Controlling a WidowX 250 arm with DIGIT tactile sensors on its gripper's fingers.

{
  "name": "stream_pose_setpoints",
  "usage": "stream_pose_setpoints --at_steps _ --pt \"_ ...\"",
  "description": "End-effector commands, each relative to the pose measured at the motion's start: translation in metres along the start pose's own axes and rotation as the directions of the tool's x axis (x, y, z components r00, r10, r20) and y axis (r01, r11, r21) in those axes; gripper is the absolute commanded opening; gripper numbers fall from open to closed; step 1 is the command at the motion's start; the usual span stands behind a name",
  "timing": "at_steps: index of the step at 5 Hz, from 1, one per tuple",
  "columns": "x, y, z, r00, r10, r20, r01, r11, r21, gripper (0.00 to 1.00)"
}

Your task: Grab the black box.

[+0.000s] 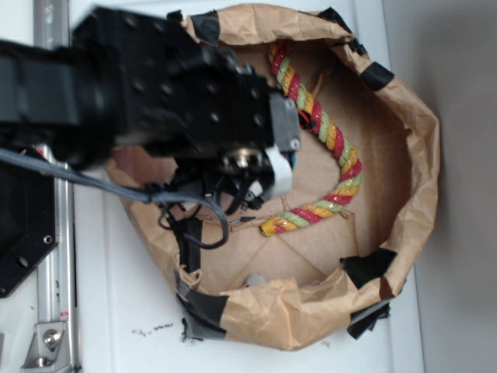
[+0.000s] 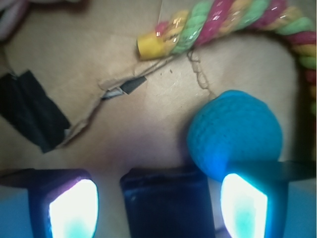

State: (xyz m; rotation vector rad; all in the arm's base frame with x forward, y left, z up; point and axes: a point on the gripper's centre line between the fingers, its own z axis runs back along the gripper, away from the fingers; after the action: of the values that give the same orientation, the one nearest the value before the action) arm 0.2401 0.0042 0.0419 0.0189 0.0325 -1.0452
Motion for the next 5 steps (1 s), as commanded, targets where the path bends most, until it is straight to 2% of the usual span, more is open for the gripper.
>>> stream_pose_setpoints --at_steps 1,2,3,4,5 --pt "-0.001 -0.022 -0.037 1.0 -0.003 -0.016 0.003 0.999 -0.046 1.0" --pt "0.0 -0.023 -0.049 1.0 0.005 -0.024 -0.007 0.996 -0.088 1.0" --pt "0.003 -0.026 -0.039 1.0 0.018 -0.015 -0.019 0.998 -0.059 0.0" --pt "0.002 -0.024 -0.022 0.999 0.042 0.002 -0.042 0.999 -0.026 0.0" --pt "-0.008 -0.017 0.007 0.996 0.084 0.013 -0.084 0.996 0.038 0.0"
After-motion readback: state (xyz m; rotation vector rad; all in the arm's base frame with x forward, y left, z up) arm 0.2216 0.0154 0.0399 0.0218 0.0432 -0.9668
